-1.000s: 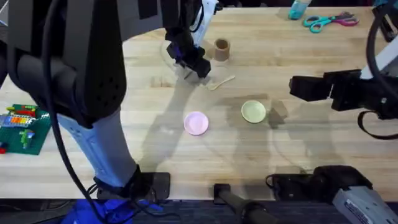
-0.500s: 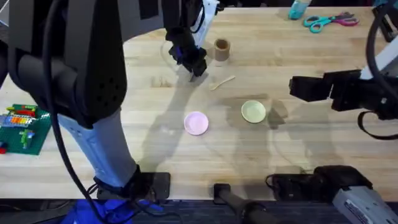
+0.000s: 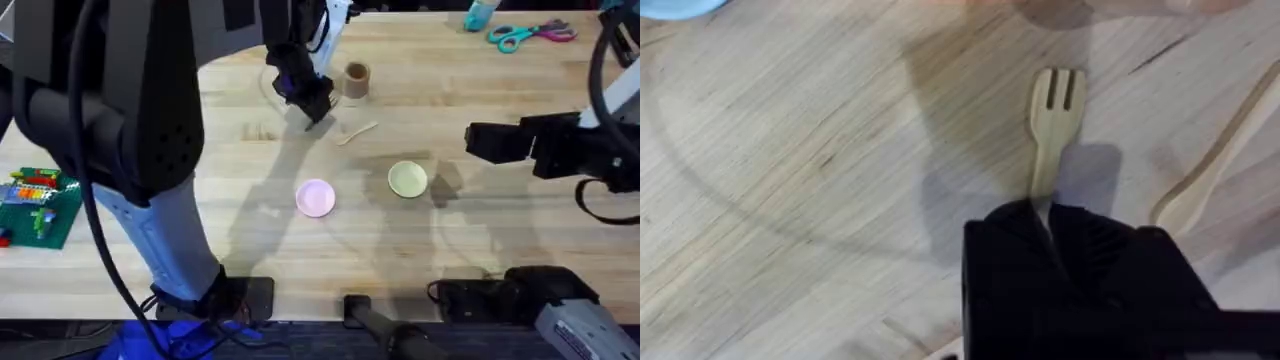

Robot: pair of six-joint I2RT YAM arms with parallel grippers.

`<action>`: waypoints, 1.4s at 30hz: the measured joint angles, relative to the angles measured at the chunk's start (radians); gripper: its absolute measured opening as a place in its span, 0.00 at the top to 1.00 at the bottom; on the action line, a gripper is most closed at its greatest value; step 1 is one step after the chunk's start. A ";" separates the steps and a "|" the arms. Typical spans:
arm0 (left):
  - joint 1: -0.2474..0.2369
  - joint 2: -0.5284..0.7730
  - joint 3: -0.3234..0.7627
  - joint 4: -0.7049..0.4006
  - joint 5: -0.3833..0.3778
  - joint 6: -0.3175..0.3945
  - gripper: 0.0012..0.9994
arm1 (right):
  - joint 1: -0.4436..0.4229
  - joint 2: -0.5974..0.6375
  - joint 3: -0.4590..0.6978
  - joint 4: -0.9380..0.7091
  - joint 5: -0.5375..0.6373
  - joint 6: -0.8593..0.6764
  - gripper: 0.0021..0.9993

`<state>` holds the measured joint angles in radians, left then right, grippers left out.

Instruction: Pick up a utensil and set it on the pink plate, then put the other utensil in the container.

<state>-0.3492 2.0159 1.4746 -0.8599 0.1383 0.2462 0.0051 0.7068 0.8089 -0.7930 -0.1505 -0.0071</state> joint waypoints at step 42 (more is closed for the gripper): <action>-0.002 -0.420 -0.040 -0.303 -0.048 0.001 0.96 | 0.000 0.000 0.000 0.000 0.000 0.000 0.00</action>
<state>-0.3511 1.5954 1.4349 -1.1632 0.0899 0.2470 0.0051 0.7071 0.8089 -0.7933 -0.1505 -0.0071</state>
